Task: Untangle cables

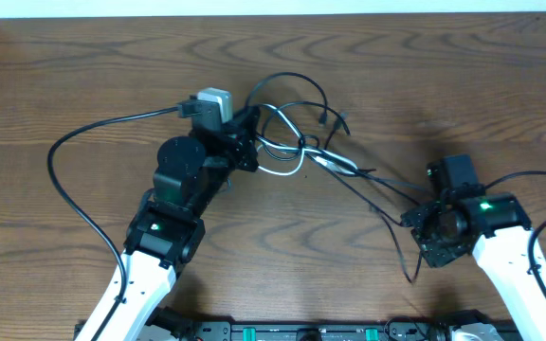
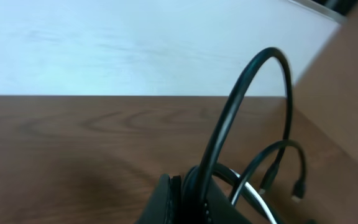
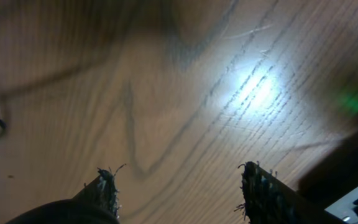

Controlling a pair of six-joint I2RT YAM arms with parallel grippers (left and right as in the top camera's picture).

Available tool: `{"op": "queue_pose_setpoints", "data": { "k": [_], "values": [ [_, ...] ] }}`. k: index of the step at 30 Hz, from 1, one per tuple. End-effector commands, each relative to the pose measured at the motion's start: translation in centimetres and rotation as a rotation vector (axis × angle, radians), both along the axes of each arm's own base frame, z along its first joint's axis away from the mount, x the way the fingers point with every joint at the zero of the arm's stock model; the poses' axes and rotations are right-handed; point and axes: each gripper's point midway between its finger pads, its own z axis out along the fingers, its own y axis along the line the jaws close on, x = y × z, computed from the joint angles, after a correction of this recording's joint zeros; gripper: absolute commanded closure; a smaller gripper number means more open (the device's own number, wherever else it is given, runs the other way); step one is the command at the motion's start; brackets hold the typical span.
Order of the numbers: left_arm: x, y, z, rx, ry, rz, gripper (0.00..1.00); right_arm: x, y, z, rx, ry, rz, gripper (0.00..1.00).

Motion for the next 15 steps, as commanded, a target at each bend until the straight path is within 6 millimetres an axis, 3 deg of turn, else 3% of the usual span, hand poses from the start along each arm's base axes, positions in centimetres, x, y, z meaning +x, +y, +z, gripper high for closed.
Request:
{"op": "queue_pose_setpoints", "data": {
  "k": [1, 9, 15],
  "values": [
    [1.8, 15.0, 5.5, -0.062, -0.145, 0.705, 0.92, -3.4, -8.0, -1.5, -0.354, 0.13, -0.134, 0.4],
    [0.9, 18.4, 0.9, -0.165, 0.045, 0.837, 0.92, -3.9, -10.0, -1.6, -0.345, 0.147, -0.268, 0.34],
    [0.4, 18.8, -0.8, -0.181, 0.117, 0.861, 0.92, -4.0, -10.3, -1.6, -0.342, 0.153, -0.289, 0.34]
  ]
}}
